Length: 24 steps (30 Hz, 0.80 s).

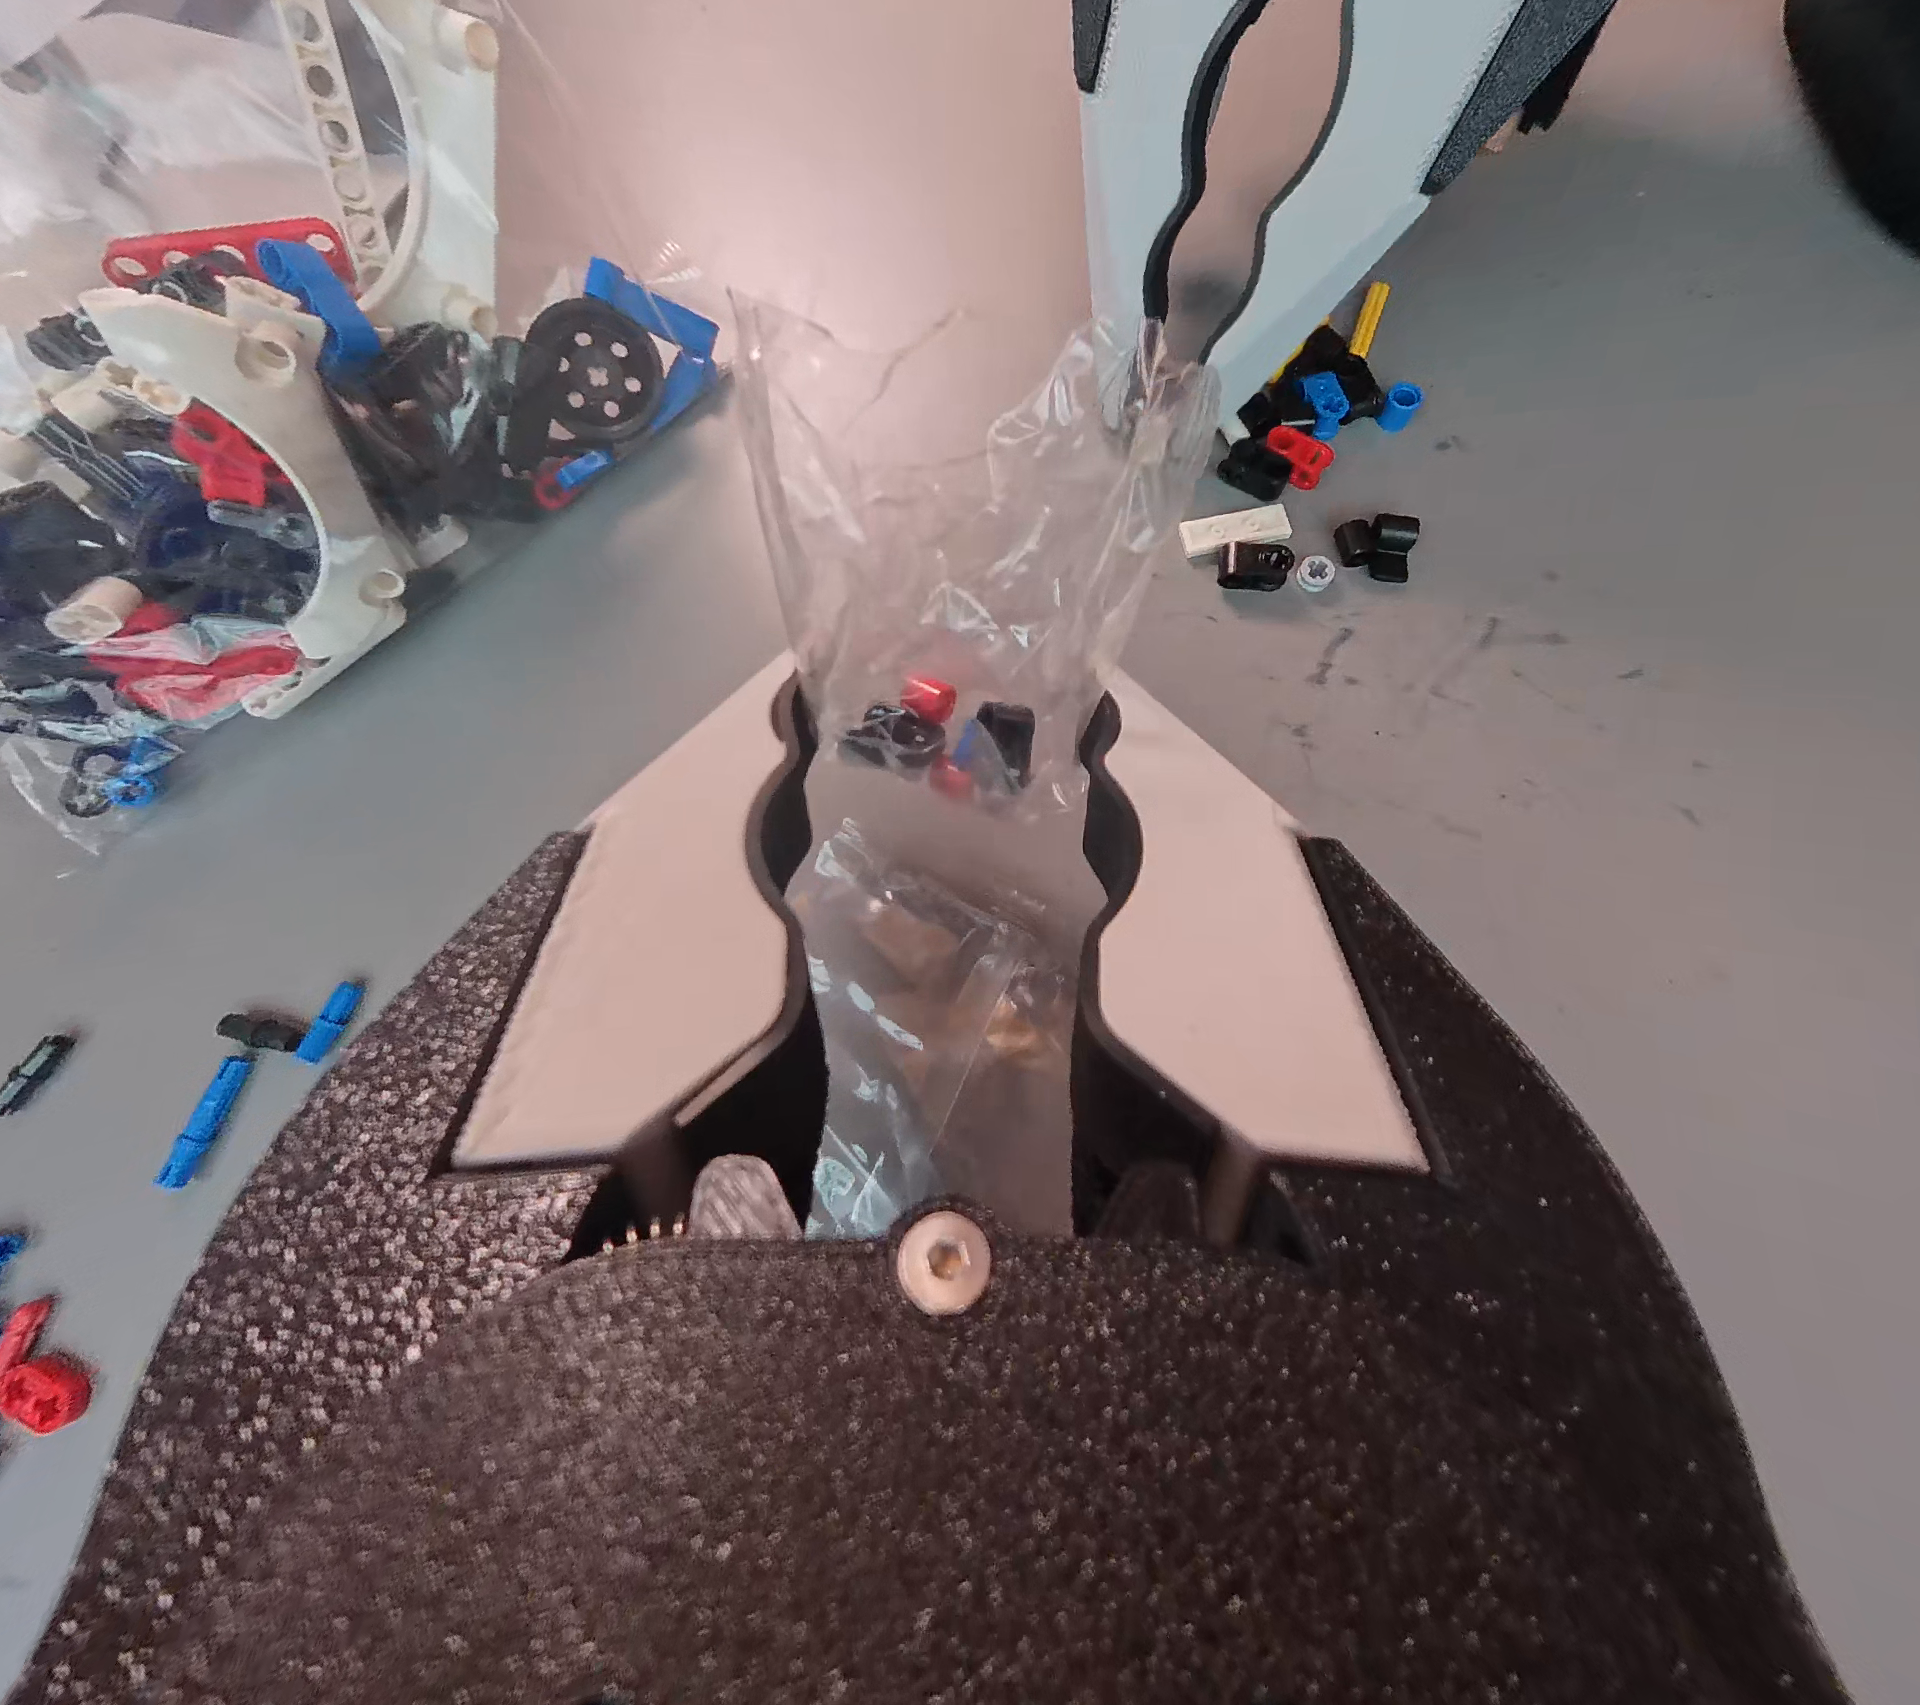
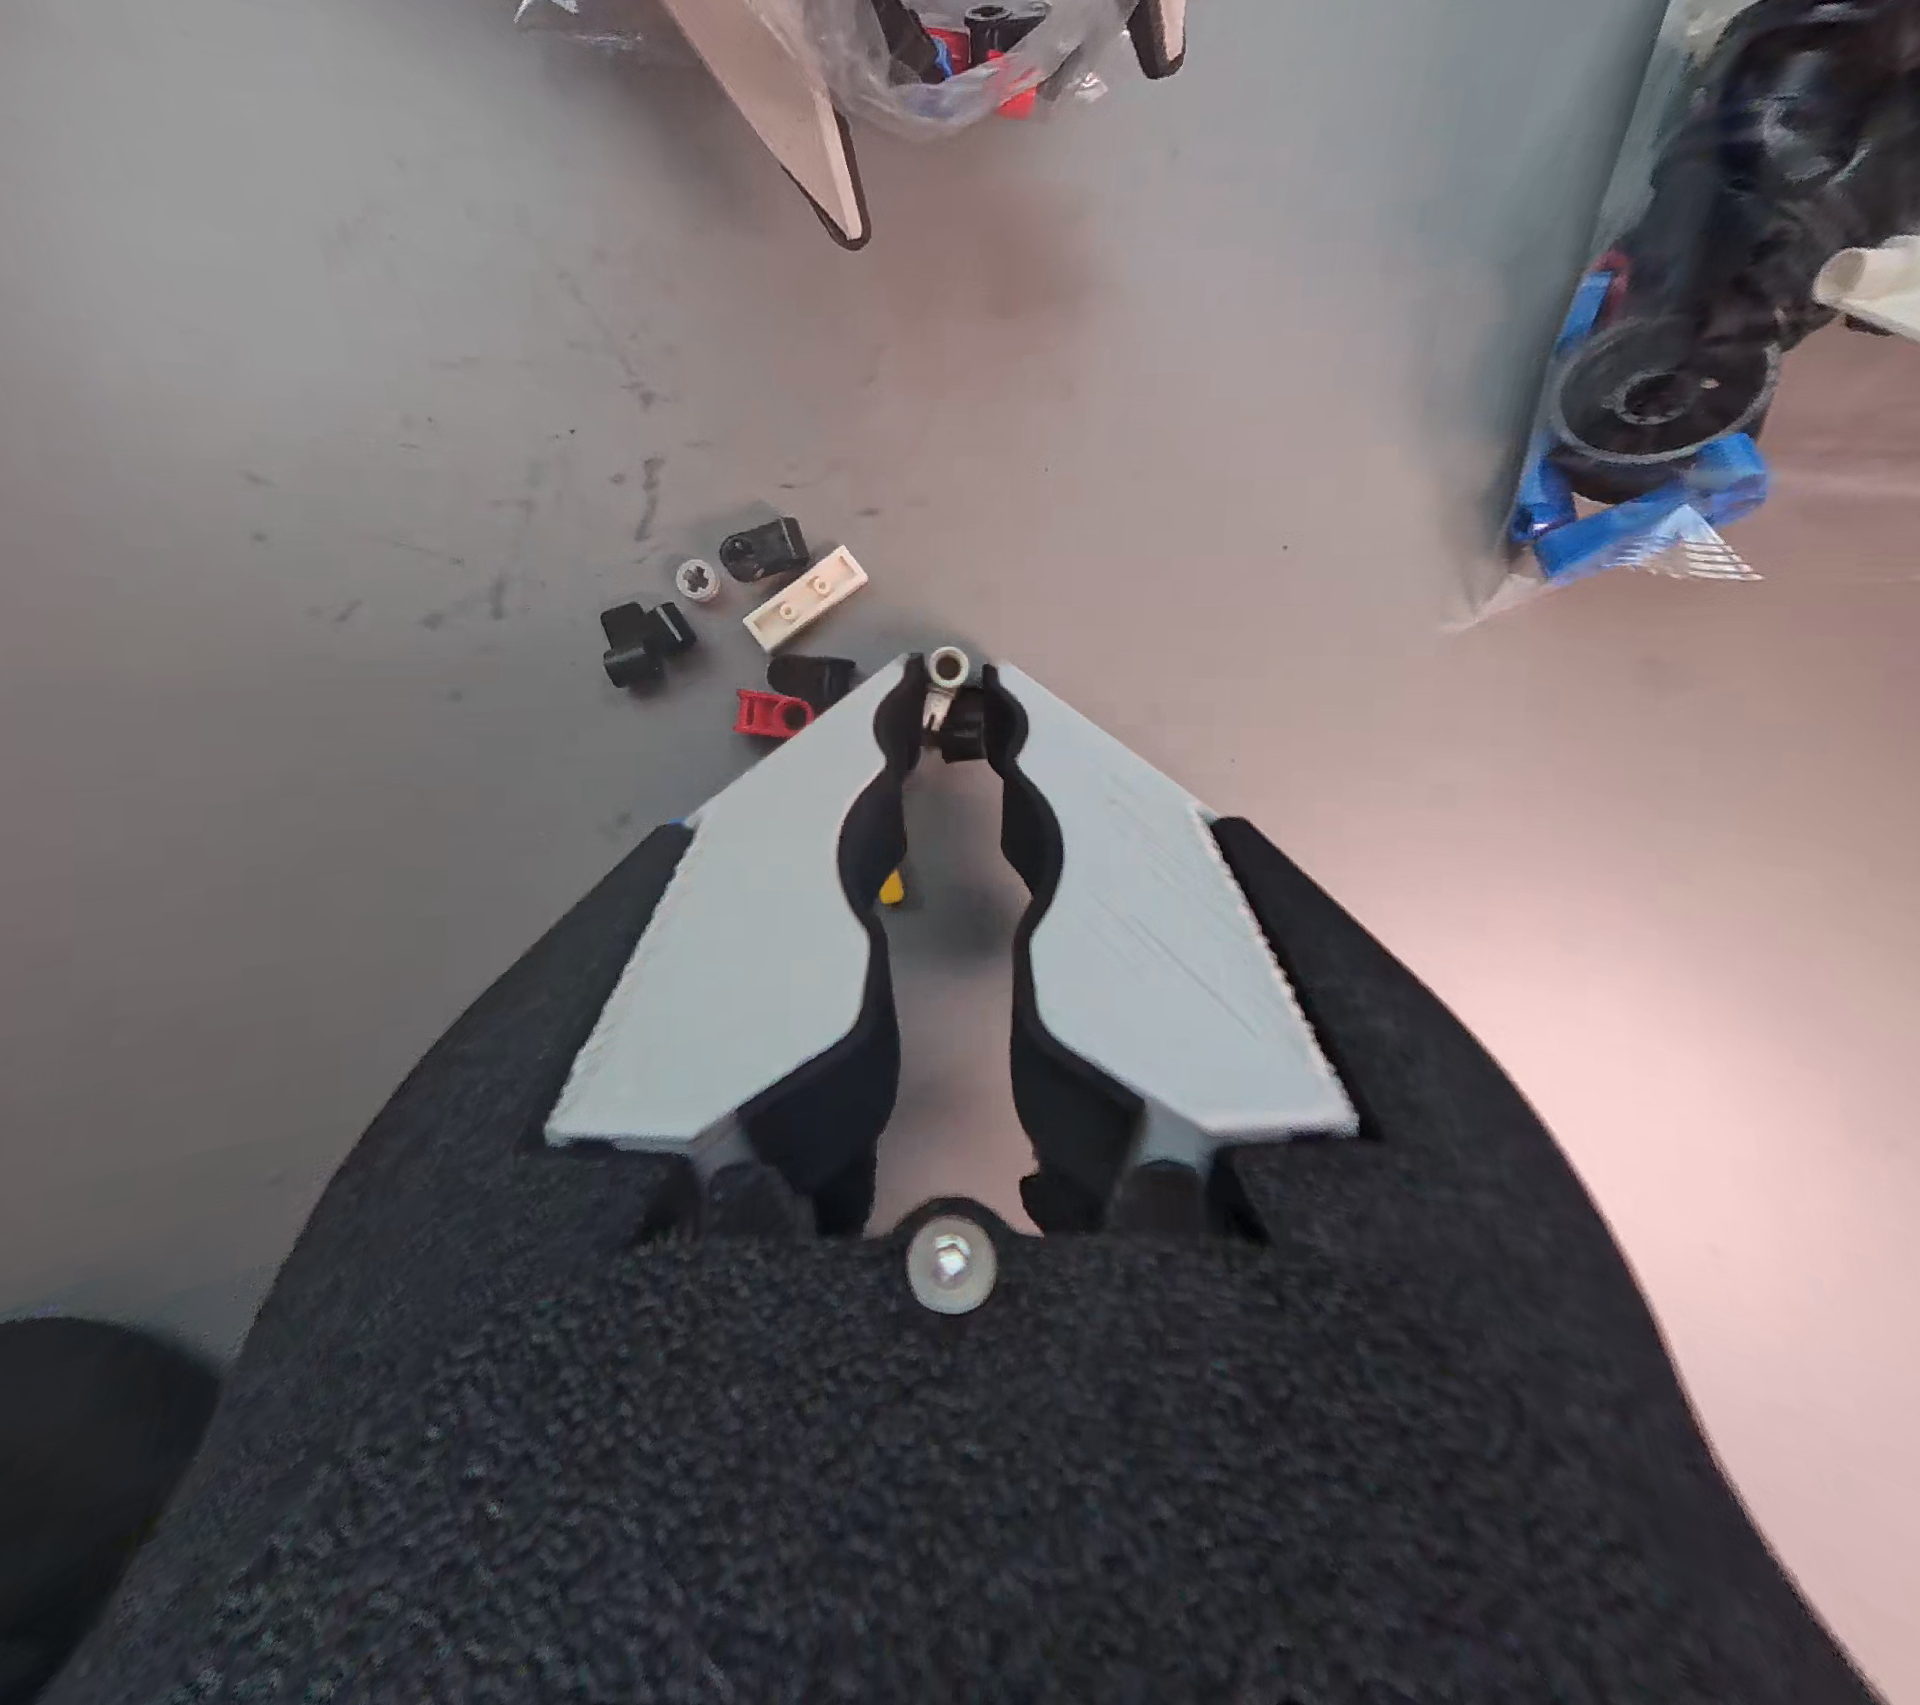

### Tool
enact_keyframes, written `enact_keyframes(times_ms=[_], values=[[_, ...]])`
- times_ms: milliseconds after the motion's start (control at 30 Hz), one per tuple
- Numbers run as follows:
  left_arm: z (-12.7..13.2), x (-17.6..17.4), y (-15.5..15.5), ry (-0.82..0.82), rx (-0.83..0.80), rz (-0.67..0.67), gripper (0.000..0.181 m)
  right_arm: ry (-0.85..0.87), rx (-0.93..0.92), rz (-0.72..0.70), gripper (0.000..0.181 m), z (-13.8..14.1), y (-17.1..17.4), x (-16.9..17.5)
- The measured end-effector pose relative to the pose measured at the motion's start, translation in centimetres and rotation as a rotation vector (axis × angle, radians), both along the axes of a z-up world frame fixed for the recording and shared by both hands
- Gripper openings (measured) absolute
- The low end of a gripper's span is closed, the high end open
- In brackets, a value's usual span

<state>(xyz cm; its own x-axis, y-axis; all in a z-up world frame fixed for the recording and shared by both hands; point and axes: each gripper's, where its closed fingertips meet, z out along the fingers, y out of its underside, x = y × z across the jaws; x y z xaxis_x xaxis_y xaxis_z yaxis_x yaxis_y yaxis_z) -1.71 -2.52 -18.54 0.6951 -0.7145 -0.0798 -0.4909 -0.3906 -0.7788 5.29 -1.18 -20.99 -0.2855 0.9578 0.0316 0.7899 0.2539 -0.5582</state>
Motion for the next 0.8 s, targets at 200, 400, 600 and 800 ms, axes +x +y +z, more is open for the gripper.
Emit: enact_keyframes(times_ms=[200,400,600,800], values=[[-0.1,0.0,0.0,0.001,-0.002,0.000,0.049,0.028,0.019,0.007,0.007,0.2,0.0,-0.2],[-0.9,0.6,-0.4,0.050,-0.012,-0.025,0.049,0.459,-0.163,0.021,0.007,9.4,-1.8,-3.3],[-1.2,2.0,-0.8,0.060,-0.015,-0.064,0.049,0.500,-0.122,0.055,0.007,10.0,-3.5,-5.2],[-1.1,2.3,-0.9,0.036,-0.017,-0.069,0.050,0.500,-0.112,0.032,0.013,9.3,-3.0,-5.6]])
